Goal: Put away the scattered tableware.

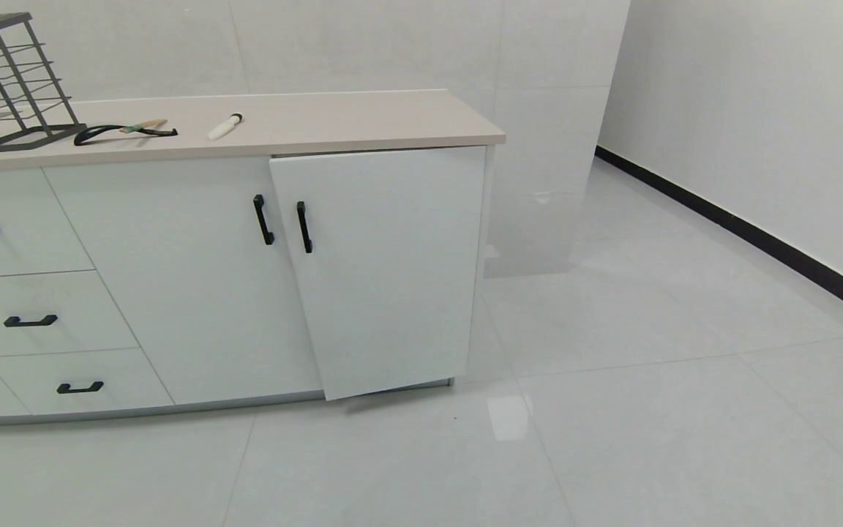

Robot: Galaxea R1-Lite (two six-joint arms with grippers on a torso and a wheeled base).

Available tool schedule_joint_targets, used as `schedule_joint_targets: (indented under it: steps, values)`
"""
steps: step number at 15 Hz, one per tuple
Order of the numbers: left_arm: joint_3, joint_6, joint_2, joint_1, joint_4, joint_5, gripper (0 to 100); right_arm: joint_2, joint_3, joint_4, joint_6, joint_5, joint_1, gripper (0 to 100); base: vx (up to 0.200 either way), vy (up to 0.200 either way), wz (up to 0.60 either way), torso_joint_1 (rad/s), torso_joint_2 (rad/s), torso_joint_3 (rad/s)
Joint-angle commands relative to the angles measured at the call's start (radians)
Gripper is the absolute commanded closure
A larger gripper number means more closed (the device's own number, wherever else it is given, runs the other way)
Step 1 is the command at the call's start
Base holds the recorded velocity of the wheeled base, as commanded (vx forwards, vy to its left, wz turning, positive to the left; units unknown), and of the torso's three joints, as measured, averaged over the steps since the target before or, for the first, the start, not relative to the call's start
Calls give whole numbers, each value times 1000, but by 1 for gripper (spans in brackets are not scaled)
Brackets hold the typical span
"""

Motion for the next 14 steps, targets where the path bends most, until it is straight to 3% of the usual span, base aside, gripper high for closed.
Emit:
schedule_joint_targets:
  steps: [1, 2, 3, 10, 14]
  values:
    - [0, 0, 0, 0, 0, 0, 0, -76, 1, 282, 122, -228, 15, 100, 0, 0, 0, 0, 0, 0]
    - [0, 0, 0, 0, 0, 0, 0, -78, 1, 447, 176, -293, 15, 100, 0, 0, 0, 0, 0, 0]
    - [0, 0, 0, 0, 0, 2, 0, -78, -2, 493, 199, -340, 15, 100, 0, 0, 0, 0, 0, 0]
    - [0, 7, 0, 0, 1, -1, 0, -79, -1, 481, 242, -362, 15, 100, 0, 0, 0, 0, 0, 0]
    - [0, 7, 0, 0, 3, -1, 0, -79, -1, 481, 242, -362, 15, 100, 200, 200, 0, 1, -5, 2]
